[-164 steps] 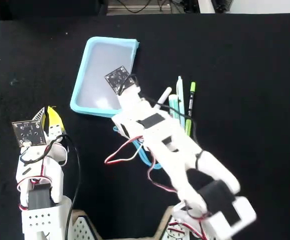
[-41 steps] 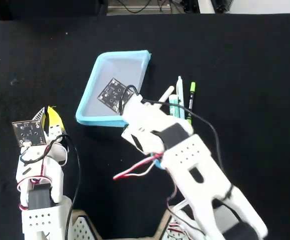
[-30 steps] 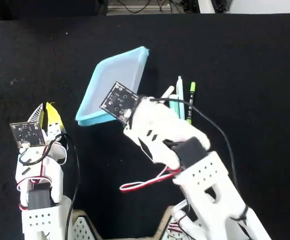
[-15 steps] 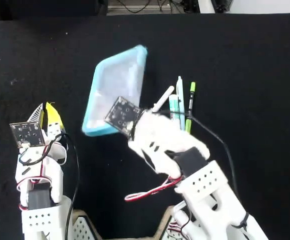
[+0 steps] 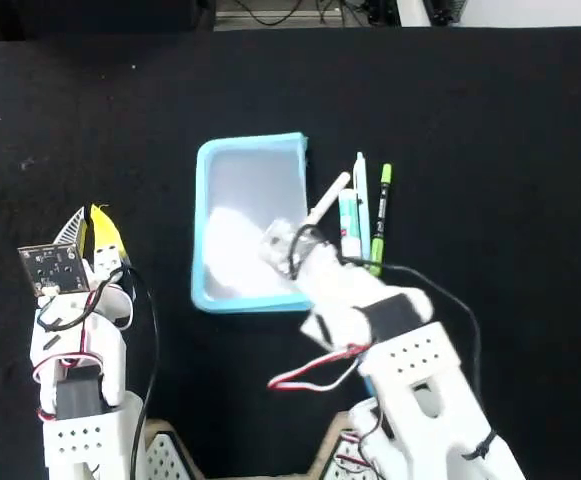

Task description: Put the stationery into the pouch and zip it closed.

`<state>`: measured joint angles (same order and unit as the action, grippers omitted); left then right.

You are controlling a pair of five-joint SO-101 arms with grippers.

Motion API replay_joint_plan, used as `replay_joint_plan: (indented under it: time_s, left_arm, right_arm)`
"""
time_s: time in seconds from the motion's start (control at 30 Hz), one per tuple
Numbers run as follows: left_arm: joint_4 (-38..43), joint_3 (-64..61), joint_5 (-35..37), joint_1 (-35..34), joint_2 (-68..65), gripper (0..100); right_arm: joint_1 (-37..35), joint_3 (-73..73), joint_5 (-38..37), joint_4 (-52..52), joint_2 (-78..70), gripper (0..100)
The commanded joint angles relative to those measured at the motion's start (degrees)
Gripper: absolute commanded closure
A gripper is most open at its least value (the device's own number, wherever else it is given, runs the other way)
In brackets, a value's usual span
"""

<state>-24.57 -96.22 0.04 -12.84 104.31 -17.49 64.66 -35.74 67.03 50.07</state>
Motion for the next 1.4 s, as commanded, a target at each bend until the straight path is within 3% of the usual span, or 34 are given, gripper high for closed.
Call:
replay_joint_plan:
  time_s: [0.0,0.33,0.5,0.57,0.83,1.23,1.37]
  left_arm:
    - [0.9,-0.8,-0.1,-0.5,0.1,95]
    - [0.9,-0.9,-0.1,-0.6,0.1,95]
    - [0.9,-0.9,-0.1,-0.6,0.1,95]
    - [0.9,-0.9,-0.1,-0.6,0.1,95]
    - [0.9,-0.9,-0.1,-0.6,0.1,95]
    - [1.1,-0.8,-0.1,-3.2,0.1,95]
    - [1.1,-0.8,-0.1,-3.2,0.1,95]
  right_arm:
    - [4.8,-1.4,-5.3,0.0,-9.2,98.8]
    - [9.2,-0.7,-11.8,-0.8,-16.1,97.5]
    - [8.5,-1.5,-11.6,-0.9,-16.0,80.8]
    - [7.4,-1.8,-10.7,-0.7,-16.0,78.7]
    - [0.6,-0.6,-3.2,-6.7,-16.5,79.3]
    - [0.1,7.4,-3.3,-16.4,-16.5,79.5]
    - [0.1,7.3,-3.3,-16.8,-16.1,99.0]
